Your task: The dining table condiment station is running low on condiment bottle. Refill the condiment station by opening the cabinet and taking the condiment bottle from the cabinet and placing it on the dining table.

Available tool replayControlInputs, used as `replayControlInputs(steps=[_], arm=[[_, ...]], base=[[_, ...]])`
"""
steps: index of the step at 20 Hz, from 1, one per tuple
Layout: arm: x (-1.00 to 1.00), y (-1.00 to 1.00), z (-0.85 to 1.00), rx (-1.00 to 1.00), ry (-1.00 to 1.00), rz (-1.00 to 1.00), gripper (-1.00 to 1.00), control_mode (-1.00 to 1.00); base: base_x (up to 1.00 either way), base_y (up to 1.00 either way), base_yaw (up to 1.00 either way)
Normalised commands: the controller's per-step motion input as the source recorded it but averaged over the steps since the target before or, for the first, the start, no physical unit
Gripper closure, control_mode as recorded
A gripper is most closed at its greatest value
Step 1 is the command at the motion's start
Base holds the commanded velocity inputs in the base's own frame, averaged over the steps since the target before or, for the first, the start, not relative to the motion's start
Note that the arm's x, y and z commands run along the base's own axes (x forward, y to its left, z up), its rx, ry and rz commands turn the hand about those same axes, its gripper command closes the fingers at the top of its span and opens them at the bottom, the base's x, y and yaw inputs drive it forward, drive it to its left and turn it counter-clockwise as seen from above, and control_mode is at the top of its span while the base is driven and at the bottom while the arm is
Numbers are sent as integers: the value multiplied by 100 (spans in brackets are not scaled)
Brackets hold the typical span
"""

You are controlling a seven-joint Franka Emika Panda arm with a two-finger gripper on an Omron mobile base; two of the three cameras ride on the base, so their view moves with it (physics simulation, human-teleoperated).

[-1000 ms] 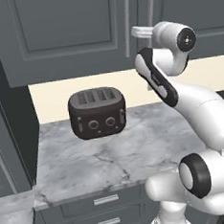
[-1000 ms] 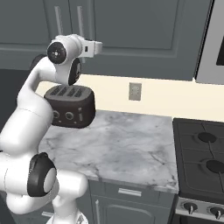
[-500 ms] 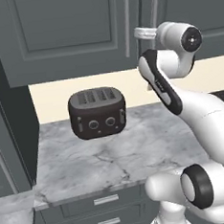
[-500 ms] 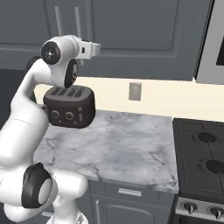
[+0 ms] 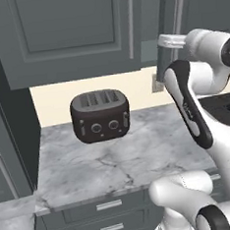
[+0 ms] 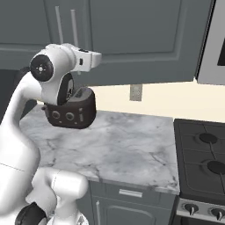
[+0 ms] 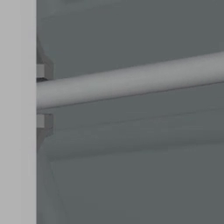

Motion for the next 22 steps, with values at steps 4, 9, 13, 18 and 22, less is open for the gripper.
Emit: replayControlInputs(steps=[4,9,13,18,22], arm=[[-100,-70,0,1,0,0,100,-100],[-100,-64,0,0,0,0,100,-100],[-100,-60,0,1,0,0,100,-100],[-92,-5,5,-1,0,-1,-100,-100],[-38,77,59,-17,-6,-7,-100,-100]], base=[[0,0,0],[0,0,0],[0,0,0],[0,0,0],[0,0,0]])
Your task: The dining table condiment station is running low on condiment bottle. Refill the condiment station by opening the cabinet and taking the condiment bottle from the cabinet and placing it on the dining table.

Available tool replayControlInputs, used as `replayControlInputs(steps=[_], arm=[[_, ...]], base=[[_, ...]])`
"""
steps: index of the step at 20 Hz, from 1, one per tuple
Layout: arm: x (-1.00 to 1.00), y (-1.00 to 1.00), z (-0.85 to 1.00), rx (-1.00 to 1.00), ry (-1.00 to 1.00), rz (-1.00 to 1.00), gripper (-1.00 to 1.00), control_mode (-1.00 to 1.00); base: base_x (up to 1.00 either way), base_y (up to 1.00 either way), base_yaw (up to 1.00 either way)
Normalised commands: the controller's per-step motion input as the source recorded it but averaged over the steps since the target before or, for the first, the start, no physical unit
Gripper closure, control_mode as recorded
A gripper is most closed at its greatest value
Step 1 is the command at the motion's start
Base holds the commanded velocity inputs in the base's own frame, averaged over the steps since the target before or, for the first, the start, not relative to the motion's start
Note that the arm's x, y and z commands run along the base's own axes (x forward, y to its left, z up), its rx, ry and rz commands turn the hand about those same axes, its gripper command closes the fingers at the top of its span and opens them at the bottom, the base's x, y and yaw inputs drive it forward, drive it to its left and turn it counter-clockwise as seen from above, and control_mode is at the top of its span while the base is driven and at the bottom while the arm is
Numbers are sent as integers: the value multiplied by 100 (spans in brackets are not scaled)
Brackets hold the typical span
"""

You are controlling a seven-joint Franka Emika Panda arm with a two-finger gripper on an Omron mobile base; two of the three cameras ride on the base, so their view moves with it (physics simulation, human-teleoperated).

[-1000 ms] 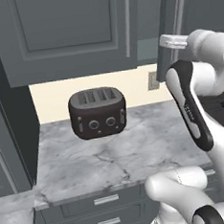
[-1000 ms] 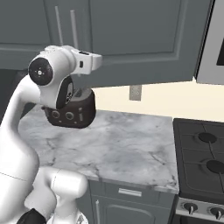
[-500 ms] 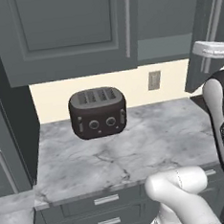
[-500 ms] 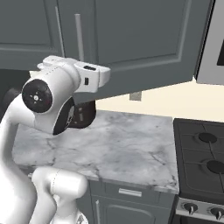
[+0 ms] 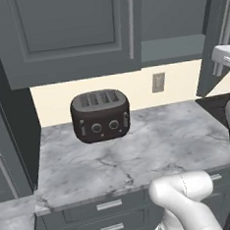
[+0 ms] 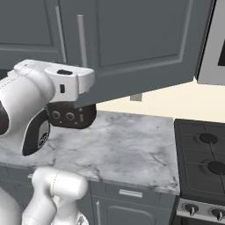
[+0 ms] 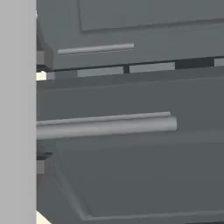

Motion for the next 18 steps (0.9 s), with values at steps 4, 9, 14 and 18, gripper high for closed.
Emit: replayControlInputs(steps=[4,9,14,18], arm=[[-8,95,56,-26,-1,-5,-100,-100],[9,84,13,-28,5,-4,-100,-100],[48,38,-7,-24,16,-4,-100,-100],[86,17,-24,-24,16,-6,-100,-100]], base=[[0,0,0],[0,0,0],[0,0,0],[0,0,0]])
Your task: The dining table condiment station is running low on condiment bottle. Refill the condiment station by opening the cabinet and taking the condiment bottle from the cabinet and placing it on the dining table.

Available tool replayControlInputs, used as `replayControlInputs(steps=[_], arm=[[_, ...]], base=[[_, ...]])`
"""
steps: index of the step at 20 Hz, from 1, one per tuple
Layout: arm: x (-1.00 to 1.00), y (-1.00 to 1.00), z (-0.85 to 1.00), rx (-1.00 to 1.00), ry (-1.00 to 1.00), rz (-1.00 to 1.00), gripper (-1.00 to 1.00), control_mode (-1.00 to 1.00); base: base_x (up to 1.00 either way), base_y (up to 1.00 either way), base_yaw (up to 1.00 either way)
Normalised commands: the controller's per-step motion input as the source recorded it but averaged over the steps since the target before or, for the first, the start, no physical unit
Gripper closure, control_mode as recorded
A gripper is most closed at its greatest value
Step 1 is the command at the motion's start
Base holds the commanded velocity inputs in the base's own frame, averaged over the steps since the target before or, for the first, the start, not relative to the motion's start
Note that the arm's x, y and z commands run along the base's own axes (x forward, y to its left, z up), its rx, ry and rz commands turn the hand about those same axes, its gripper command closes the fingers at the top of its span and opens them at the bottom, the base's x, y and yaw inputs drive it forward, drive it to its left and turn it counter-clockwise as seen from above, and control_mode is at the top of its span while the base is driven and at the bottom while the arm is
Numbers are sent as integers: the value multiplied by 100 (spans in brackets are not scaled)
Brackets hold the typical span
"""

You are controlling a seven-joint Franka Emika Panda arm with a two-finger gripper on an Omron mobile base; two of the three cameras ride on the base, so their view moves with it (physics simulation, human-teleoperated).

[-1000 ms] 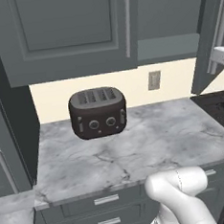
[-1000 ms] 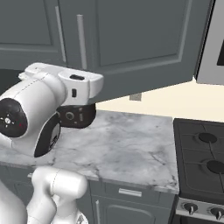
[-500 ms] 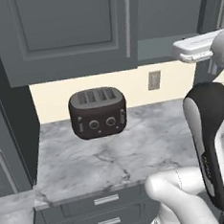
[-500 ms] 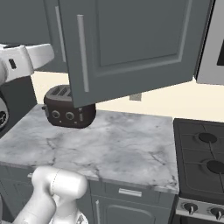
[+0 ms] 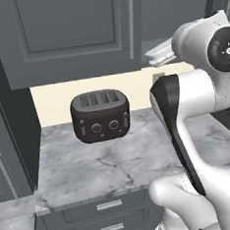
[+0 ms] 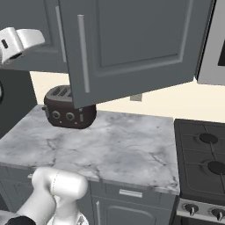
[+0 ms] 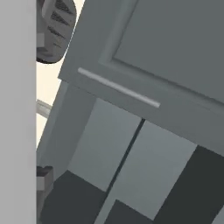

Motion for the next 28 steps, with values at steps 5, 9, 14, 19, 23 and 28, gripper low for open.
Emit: replayControlInputs(steps=[5,9,14,19,23,28], arm=[[99,4,-46,-22,13,-4,-100,-100],[80,-15,-48,-13,8,-2,-100,-100],[11,-73,-30,1,9,-7,-100,-100],[-28,-79,-4,5,3,-7,-100,-100],[-89,-81,0,9,0,-9,-100,-100],[-90,-94,0,13,0,-11,-100,-100]], base=[[0,0,0],[0,0,0],[0,0,0],[0,0,0],[0,0,0],[0,0,0]])
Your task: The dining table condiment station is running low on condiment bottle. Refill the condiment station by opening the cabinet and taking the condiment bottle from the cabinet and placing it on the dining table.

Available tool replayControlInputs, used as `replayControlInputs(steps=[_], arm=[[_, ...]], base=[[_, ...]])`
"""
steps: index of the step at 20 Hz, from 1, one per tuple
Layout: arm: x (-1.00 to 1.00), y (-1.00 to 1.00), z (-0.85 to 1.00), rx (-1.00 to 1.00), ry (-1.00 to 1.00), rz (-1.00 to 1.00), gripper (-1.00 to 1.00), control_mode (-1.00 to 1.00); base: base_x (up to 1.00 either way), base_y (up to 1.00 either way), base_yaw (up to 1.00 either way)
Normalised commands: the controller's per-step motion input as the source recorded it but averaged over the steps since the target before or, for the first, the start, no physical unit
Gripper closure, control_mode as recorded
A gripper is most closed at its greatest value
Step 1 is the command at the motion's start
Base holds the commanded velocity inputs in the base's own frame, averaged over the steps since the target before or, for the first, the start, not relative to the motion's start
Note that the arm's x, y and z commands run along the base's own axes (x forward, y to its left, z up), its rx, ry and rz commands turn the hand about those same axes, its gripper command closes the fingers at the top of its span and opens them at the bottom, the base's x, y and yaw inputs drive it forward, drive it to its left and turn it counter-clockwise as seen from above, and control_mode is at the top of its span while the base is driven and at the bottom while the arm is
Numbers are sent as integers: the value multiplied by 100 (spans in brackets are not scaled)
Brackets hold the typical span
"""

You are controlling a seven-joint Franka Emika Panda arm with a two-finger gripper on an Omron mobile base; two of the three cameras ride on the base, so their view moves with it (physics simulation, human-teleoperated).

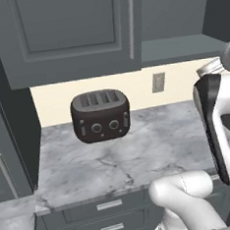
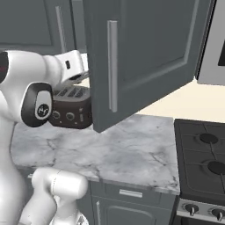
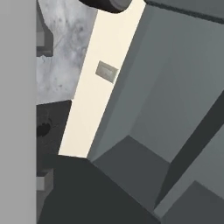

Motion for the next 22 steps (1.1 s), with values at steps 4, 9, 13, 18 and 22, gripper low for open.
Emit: replayControlInputs(steps=[4,9,13,18,22], arm=[[-77,-100,0,24,0,-7,-100,-100],[-57,-100,0,28,0,-1,-100,-100],[-32,-90,0,19,0,-1,-100,-100],[-42,15,-5,-3,-12,5,-100,-100],[-12,100,-2,-14,-9,2,-100,-100]], base=[[0,0,0],[0,0,0],[0,0,0],[0,0,0],[0,0,0]])
